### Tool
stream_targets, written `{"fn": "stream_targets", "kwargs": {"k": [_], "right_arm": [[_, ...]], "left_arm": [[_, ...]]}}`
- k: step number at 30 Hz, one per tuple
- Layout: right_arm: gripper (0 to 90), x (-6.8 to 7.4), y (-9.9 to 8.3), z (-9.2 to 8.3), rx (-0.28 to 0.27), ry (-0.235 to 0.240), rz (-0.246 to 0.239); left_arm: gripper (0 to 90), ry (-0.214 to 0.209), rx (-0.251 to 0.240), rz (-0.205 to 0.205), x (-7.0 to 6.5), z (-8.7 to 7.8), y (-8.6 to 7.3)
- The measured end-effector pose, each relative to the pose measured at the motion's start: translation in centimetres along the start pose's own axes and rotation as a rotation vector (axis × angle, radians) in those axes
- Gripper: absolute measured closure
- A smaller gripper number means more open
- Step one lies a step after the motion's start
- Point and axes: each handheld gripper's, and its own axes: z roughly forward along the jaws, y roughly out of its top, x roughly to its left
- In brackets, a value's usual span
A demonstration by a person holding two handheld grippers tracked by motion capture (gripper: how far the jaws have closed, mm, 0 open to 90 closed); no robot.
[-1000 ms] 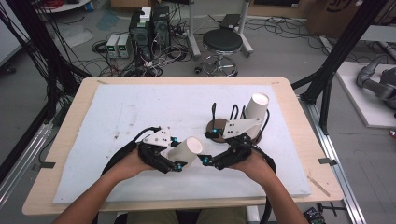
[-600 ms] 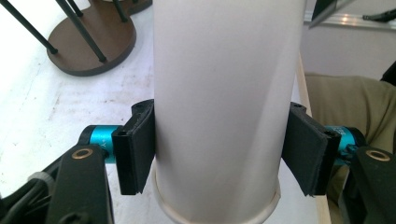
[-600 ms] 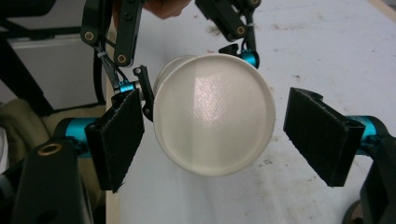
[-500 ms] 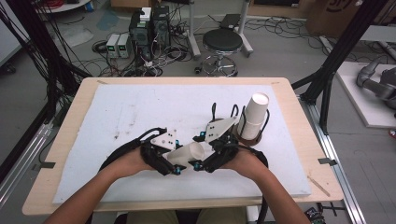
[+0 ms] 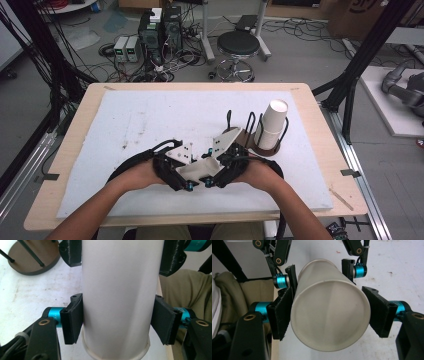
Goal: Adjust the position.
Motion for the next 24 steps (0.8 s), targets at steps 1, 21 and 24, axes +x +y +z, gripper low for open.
{"fn": "stream_targets", "kwargs": {"k": [1,21,24], "right_arm": [[30.0,0.0,0.0,0.1,0.004,0.003,-0.002],[36.2,0.2,-0.4,-0.3,0.021,0.03,-0.001],[36.2,0.0,-0.9,-0.7,0.0,0.026,0.012]], "left_arm": [[32.5,-0.003,0.007,0.005,0.0,0.0,0.0],[19.5,-0.005,-0.135,-0.018,-0.2,0.3,-0.9],[19.7,-0.004,-0.183,-0.034,-0.2,-0.1,-1.5]]}}
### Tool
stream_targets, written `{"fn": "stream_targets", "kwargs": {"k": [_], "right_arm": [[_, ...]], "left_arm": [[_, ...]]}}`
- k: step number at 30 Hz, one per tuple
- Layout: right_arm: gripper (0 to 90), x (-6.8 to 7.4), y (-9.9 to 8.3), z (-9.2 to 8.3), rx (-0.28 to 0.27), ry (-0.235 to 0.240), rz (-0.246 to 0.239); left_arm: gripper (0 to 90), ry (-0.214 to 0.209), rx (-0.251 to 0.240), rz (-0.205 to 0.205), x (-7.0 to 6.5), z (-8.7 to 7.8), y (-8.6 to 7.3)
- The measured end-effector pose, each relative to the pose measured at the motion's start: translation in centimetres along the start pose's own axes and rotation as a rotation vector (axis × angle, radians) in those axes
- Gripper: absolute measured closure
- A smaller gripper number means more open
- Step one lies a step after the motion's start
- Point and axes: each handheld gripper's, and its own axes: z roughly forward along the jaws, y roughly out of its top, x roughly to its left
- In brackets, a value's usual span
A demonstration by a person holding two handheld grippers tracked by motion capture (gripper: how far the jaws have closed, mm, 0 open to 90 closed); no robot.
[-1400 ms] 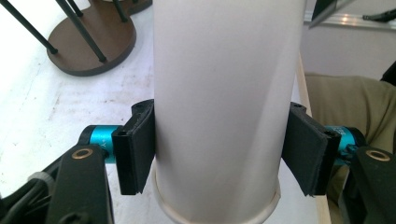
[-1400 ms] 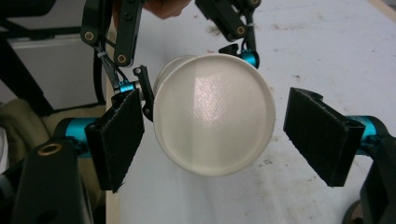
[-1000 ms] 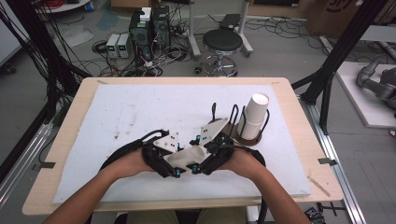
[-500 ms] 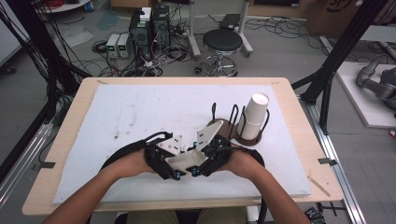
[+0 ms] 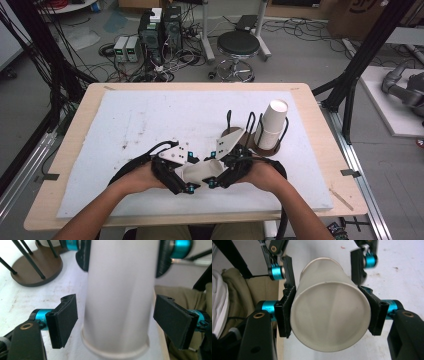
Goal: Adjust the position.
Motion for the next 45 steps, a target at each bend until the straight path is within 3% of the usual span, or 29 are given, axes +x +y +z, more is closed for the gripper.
{"fn": "stream_targets", "kwargs": {"k": [10,23,29,45], "right_arm": [[36.2,-0.1,-2.0,-1.1,-0.102,-0.025,0.056],[36.2,0.7,-5.3,-1.7,-0.349,-0.037,0.142],[36.2,0.9,-5.9,-1.5,-0.418,-0.011,0.16],[36.2,1.0,-6.0,-0.6,-0.489,0.069,0.164]], "left_arm": [[19.4,0.043,-0.214,-0.086,-0.5,-1.1,-2.6],[18.5,0.052,-0.431,-0.147,-1.1,-1.4,-4.8],[17.9,0.046,-0.463,-0.143,-1.1,-1.0,-4.7],[17.9,0.002,-0.475,-0.131,-1.4,0.3,-4.1]]}}
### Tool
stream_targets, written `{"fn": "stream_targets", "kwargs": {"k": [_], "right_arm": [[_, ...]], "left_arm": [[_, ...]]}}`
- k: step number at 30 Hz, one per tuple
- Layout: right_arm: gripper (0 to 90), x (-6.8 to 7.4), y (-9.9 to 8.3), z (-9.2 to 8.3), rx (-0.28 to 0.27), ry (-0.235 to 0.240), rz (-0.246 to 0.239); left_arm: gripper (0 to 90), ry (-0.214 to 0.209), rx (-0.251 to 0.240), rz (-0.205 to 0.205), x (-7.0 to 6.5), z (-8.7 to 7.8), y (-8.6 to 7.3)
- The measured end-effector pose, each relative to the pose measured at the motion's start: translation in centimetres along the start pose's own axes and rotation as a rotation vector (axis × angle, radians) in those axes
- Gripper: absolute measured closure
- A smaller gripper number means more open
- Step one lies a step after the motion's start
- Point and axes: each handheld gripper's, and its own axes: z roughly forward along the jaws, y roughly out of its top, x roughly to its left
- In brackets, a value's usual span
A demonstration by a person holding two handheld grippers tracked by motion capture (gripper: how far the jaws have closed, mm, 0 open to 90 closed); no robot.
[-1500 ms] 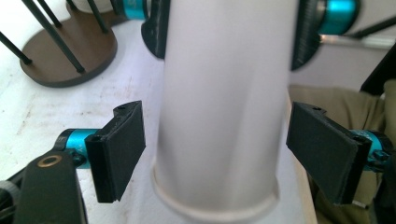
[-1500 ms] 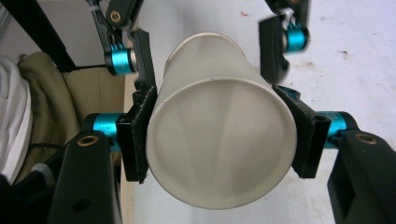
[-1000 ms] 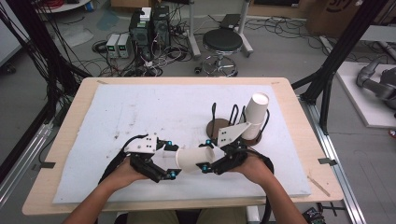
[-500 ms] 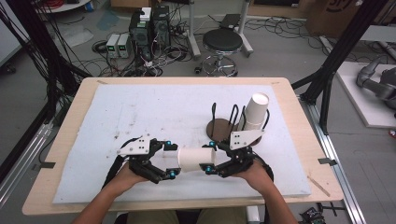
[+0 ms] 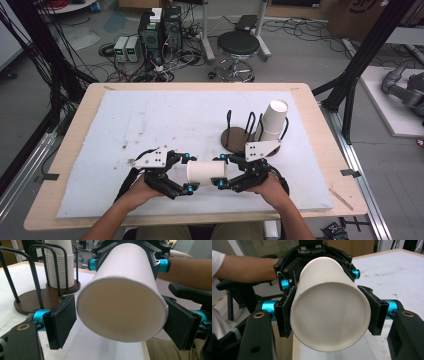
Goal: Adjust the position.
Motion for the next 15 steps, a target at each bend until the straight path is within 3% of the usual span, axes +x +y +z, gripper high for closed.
{"fn": "stream_targets", "kwargs": {"k": [8,15], "right_arm": [[36.3,-0.19,-0.36,-0.09,-0.012,0.013,0.02],[36.4,-0.32,-0.4,-0.13,0.017,0.019,0.025]], "left_arm": [[25.9,-0.01,-0.003,0.024,-0.02,-0.04,0.15],[29.1,-0.016,0.002,0.024,-0.07,-0.1,0.29]]}}
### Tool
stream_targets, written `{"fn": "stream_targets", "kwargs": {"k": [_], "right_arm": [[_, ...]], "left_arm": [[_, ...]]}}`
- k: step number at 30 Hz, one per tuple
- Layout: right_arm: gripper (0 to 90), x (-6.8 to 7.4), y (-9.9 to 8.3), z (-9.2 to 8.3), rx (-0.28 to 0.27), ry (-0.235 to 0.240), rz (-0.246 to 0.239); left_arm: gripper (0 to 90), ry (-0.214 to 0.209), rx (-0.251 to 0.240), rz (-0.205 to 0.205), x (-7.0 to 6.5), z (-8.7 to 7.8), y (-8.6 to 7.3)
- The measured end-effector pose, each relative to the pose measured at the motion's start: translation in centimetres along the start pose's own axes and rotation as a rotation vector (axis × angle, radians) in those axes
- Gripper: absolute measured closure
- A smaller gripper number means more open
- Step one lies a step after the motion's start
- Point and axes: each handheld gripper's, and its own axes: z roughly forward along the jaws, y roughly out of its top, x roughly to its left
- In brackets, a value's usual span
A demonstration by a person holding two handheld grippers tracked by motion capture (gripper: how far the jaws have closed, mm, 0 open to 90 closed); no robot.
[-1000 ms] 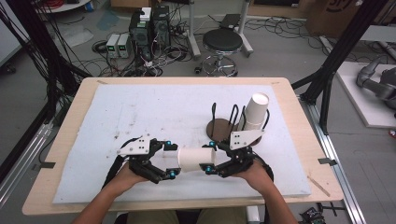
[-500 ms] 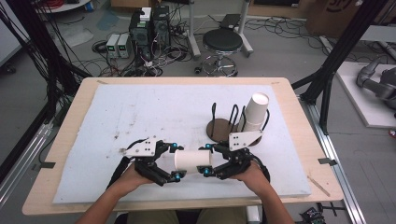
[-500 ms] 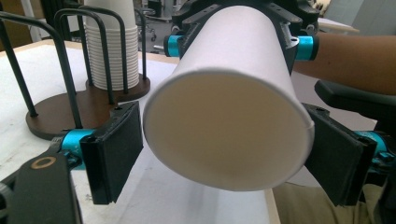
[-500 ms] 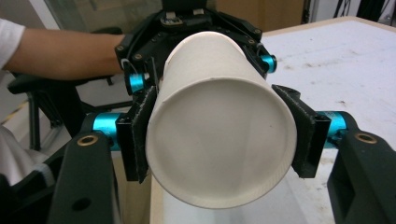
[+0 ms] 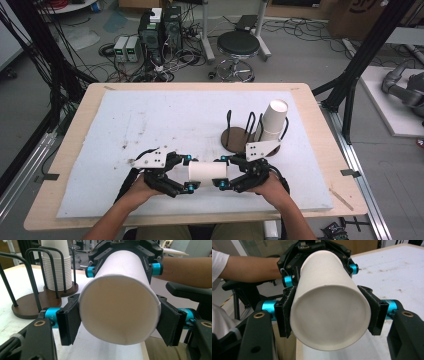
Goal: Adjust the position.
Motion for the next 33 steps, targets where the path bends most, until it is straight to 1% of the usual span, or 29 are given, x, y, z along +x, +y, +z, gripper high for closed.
{"fn": "stream_targets", "kwargs": {"k": [4,8,10,11,12,14,15,16,18,20,21,24,26,27,28,30,31,32,33], "right_arm": [[36.4,0.0,0.2,-0.1,0.006,0.001,-0.001],[36.2,0.0,0.3,-0.1,0.017,0.003,0.012],[35.0,0.2,0.4,0.0,0.03,-0.006,0.011],[28.0,0.3,0.5,0.0,0.037,-0.027,0.018],[28.0,0.3,0.5,0.0,0.037,-0.027,0.018],[25.1,0.4,0.7,0.0,0.035,-0.053,0.018],[23.2,0.6,0.8,-0.1,0.039,-0.049,0.023],[21.9,0.6,0.9,-0.1,0.038,-0.057,0.022],[21.8,0.7,1.1,-0.3,0.035,-0.08,0.013],[21.7,0.7,1.3,-0.6,0.038,-0.09,0.006],[21.7,0.7,1.4,-0.7,0.041,-0.094,0.003],[21.7,0.8,1.7,-1.0,0.044,-0.106,-0.008],[21.7,0.9,2.1,-1.1,0.056,-0.123,-0.023],[21.7,0.9,2.2,-1.1,0.064,-0.132,-0.031],[21.7,1.0,2.4,-1.1,0.079,-0.149,-0.049],[21.7,1.1,2.8,-1.0,0.101,-0.159,-0.066],[21.8,1.2,3.0,-0.9,0.109,-0.159,-0.079],[21.8,1.3,3.2,-0.8,0.128,-0.167,-0.091],[21.9,1.4,3.6,-0.3,0.176,-0.182,-0.131]], "left_arm": [[30.4,-0.003,0.013,0.006,0.0,-0.1,0.4],[30.9,-0.005,0.037,-0.003,0.1,-0.1,0.8],[31.0,-0.005,0.048,-0.009,0.1,-0.1,1.0],[31.0,-0.003,0.055,-0.011,0.1,-0.1,1.2],[31.0,-0.001,0.063,-0.01,0.2,-0.1,1.3],[31.1,0.002,0.085,-0.01,0.2,-0.2,1.6],[31.3,0.002,0.092,-0.01,0.2,-0.2,1.7],[31.4,0.004,0.101,-0.007,0.3,-0.2,1.9],[31.4,0.008,0.121,-0.004,0.3,-0.3,2.2],[31.5,0.014,0.136,-0.003,0.4,-0.5,2.6],[31.5,0.02,0.156,0.007,0.5,-0.6,2.9],[31.6,0.027,0.197,0.018,0.6,-0.7,3.6],[31.7,0.03,0.23,0.03,0.7,-0.7,4.1],[31.7,0.034,0.258,0.041,0.7,-0.6,4.4],[31.7,0.035,0.272,0.046,0.7,-0.6,4.6],[31.7,0.036,0.298,0.05,0.8,-0.5,5.0],[31.7,0.04,0.319,0.059,0.9,-0.5,5.1],[31.7,0.043,0.338,0.066,1.0,-0.4,5.3],[31.7,0.047,0.355,0.067,1.0,-0.3,5.5]]}}
